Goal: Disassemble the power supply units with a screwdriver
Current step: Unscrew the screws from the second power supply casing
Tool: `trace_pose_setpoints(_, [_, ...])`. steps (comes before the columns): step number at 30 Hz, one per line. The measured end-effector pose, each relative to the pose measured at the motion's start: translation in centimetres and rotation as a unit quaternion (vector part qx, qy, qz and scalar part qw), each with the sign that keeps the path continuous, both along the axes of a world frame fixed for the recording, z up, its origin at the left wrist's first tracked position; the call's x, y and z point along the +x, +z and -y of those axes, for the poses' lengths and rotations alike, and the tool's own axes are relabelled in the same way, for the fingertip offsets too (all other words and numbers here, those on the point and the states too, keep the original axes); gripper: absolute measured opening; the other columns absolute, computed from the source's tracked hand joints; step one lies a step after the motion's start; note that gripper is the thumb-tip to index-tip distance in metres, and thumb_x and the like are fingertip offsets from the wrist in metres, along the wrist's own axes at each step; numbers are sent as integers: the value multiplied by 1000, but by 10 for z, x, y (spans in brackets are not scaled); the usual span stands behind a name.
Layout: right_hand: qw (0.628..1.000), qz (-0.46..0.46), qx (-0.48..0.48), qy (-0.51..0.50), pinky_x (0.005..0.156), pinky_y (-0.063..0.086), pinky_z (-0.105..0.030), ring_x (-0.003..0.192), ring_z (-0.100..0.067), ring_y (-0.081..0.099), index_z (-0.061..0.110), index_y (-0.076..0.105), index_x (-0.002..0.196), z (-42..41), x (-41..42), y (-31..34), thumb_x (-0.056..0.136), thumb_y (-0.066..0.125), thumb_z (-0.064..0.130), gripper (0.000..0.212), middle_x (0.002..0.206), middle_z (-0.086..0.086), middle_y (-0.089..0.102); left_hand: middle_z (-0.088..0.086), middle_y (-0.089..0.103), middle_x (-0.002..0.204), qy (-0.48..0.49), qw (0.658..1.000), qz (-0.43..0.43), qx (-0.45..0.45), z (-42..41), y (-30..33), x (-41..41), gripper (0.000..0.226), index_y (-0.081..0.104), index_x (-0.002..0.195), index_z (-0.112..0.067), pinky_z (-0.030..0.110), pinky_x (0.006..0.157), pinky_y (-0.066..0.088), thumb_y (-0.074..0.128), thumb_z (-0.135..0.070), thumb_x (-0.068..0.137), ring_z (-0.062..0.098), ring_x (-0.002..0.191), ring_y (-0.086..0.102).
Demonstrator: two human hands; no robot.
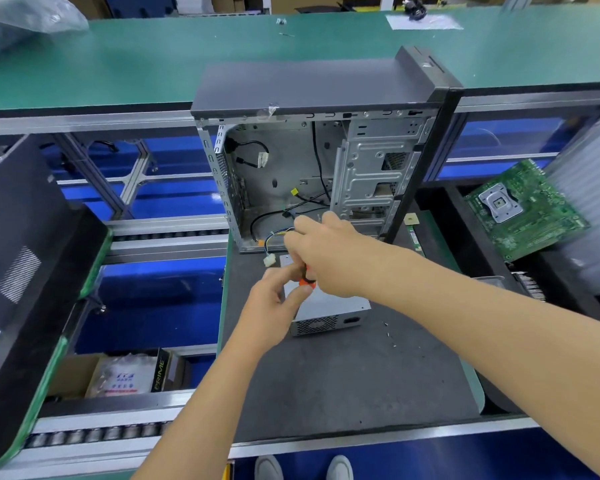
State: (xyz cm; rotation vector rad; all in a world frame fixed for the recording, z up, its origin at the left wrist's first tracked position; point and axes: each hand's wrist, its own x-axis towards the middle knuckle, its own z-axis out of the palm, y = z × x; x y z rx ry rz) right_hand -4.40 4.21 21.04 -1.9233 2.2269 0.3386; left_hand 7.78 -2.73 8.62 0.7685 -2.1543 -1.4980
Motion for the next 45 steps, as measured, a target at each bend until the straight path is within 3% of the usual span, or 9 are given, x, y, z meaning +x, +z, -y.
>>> trace_pose_setpoints(7, [991, 123, -30, -43, 77, 41, -42, 95, -30, 38, 22, 40, 109, 1, 2, 0, 90, 61, 44, 36, 109, -1, 35, -28, 53, 95, 13, 999, -11, -40, 1, 4, -5, 49, 54, 95, -59, 14, 77, 41, 74, -15, 86, 7, 96, 49])
trace_pose_setpoints(12, [996, -21, -37, -74, 54, 31, -33, 77, -32, 49, 14, 44, 75, 9, 5, -1, 98, 47, 38, 33, 73, -1, 33, -30, 52, 82, 15, 996, -51, -65, -2, 1, -9, 50, 57, 76, -55, 13, 73, 35, 83, -13, 79, 4, 83, 41])
trace_pose_setpoints(18, [996, 13, -53, 68, 85, 48, -41, 91, -25, 48, 16, 53, 111, 9, 15, -6, 90, 61, 23, 23, 107, -4, 48, -15, 52, 84, -14, 1000, -8, 25, 1, -4, 3, 38, 57, 77, -51, 13, 69, 41, 72, -18, 89, -5, 71, 49])
trace_pose_setpoints(21, [998, 25, -52, 40, 77, 45, -39, 95, -26, 45, 18, 46, 115, 9, 18, -6, 88, 68, 38, 40, 102, -2, 38, -1, 65, 88, -16, 999, 5, 33, 4, 2, 5, 38, 63, 78, -48, 16, 65, 44, 65, -13, 93, -2, 69, 53])
trace_pose_setpoints(24, [995, 31, -47, -78, 61, 32, -37, 81, -27, 42, 15, 37, 103, 11, 21, 1, 89, 56, 61, 51, 80, -1, 32, -23, 63, 78, 13, 1000, 5, 1, 2, 8, -3, 51, 61, 69, -56, 5, 55, 39, 74, -9, 82, -4, 66, 52])
trace_pose_setpoints(29, [997, 29, -51, -55, 60, 36, -35, 78, -29, 46, 13, 44, 96, 16, 14, 2, 96, 50, 24, 13, 79, -2, 37, -32, 55, 80, 45, 999, -26, 15, -3, 5, -6, 31, 59, 78, -40, 9, 67, 39, 84, -22, 77, -3, 76, 48])
trace_pose_setpoints(36, [987, 157, -20, -37, 58, 25, -26, 103, -24, 39, 25, 53, 106, 7, -2, -1, 89, 63, 17, 21, 104, 7, 44, 0, 53, 96, 13, 1000, 12, -6, 3, 4, 6, 23, 63, 98, -43, 8, 66, 37, 69, -21, 93, -2, 68, 44])
trace_pose_setpoints(40, [991, 97, 1, -96, 59, 36, -35, 87, -29, 48, 16, 42, 99, 9, 9, 6, 92, 54, 49, 36, 87, -3, 40, -16, 54, 84, 17, 999, -2, -41, -1, 8, -1, 35, 59, 78, -45, 6, 71, 37, 77, -16, 86, 9, 87, 45])
trace_pose_setpoints(45, [997, 29, -35, -56, 62, 44, -38, 72, -29, 48, 15, 46, 96, 11, 12, 3, 97, 50, 26, 12, 86, -4, 40, -40, 47, 83, 47, 998, -14, -36, -8, 4, -4, 48, 46, 78, -55, 5, 68, 36, 83, -24, 79, 0, 78, 41])
